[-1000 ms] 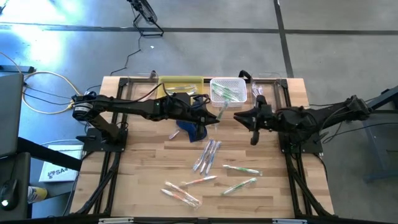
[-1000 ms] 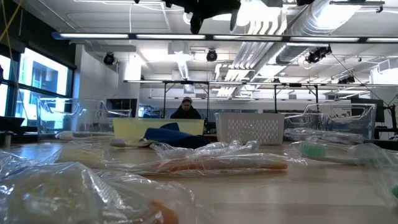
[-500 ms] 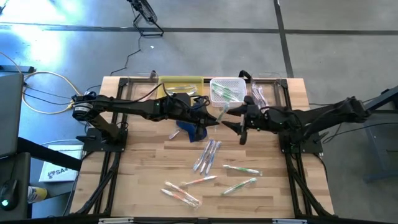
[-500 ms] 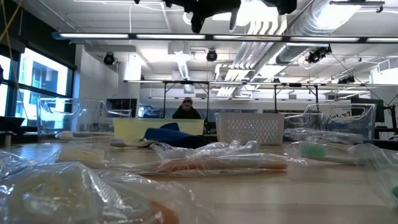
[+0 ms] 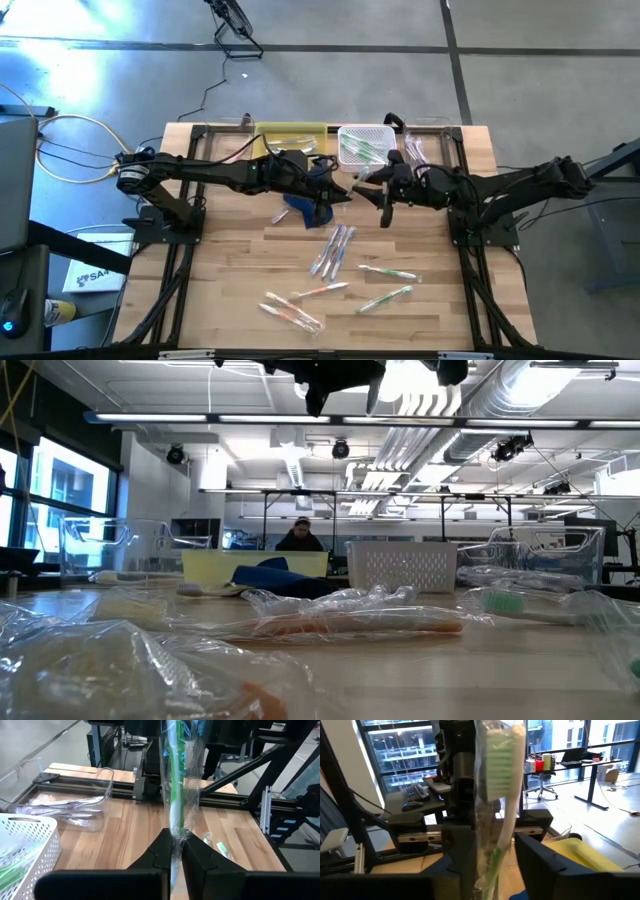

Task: Pick & Place Toothbrushes
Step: Put the green toothbrush into the white bin

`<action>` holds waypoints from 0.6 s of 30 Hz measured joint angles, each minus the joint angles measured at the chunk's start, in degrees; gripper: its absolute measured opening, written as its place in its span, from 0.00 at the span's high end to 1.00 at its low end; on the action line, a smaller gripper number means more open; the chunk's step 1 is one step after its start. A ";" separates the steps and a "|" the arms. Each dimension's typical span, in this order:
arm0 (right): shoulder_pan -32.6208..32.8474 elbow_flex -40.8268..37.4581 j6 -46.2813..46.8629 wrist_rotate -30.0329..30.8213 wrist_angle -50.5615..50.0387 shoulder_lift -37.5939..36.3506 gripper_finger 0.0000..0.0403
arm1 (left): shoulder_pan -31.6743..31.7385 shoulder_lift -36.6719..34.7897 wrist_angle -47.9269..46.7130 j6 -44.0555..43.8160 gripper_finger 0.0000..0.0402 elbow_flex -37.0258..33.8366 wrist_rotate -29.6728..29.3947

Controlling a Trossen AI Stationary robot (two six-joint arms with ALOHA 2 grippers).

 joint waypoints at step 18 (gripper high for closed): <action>0.04 0.00 1.82 0.97 0.47 -0.02 0.97 | 0.00 0.00 0.04 1.30 0.95 0.00 0.10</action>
